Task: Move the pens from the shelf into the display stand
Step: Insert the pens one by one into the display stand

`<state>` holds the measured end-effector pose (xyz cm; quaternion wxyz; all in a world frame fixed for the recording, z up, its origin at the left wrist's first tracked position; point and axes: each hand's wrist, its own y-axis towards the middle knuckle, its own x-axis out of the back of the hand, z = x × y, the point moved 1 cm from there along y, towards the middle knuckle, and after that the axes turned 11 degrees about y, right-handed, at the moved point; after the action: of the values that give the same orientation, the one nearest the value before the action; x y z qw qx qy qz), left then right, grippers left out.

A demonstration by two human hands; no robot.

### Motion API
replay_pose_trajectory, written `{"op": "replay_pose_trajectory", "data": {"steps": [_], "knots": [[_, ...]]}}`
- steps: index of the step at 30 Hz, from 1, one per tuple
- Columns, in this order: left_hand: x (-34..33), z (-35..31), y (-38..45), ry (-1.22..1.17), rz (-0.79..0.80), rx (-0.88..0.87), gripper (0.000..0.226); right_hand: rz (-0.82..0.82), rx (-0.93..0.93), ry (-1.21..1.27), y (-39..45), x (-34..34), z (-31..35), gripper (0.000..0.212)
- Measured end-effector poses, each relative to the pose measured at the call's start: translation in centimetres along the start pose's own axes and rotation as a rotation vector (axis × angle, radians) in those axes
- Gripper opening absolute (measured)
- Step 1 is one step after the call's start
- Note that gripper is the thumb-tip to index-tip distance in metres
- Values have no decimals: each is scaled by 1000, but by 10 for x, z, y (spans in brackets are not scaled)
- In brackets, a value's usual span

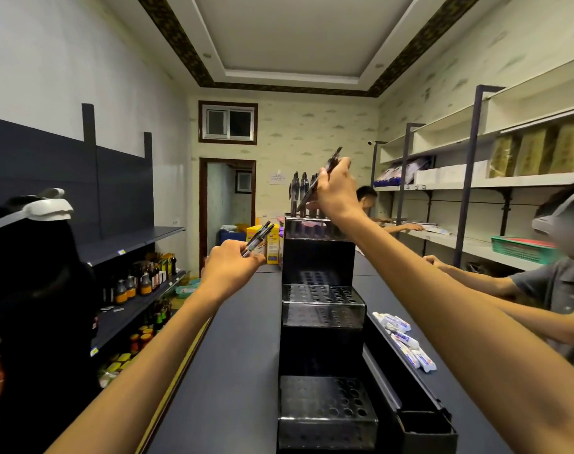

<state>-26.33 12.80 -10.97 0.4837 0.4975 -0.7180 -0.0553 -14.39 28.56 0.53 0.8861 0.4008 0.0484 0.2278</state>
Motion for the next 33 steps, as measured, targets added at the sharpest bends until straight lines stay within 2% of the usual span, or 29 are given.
{"op": "replay_pose_trajectory", "data": {"steps": [5, 12, 17, 23, 28, 33], "knots": [[3, 4, 1, 40, -25, -36, 34, 92, 114, -171, 5, -11, -6, 10], [2, 6, 0, 33, -24, -48, 37, 193, 143, -296, 8, -24, -13, 14], [2, 5, -1, 25, -22, -55, 34, 126, 136, -400, 11, -26, -25, 21], [0, -2, -3, 37, -26, -36, 39, 139, 115, -441, 13, -25, -22, 27], [-2, -5, -5, 25, -20, -39, 40, 218, 88, -490, 8, -28, -23, 32], [-2, -3, -7, 19, -12, -23, 36, 199, 91, -460, 3, -25, -24, 27]]}}
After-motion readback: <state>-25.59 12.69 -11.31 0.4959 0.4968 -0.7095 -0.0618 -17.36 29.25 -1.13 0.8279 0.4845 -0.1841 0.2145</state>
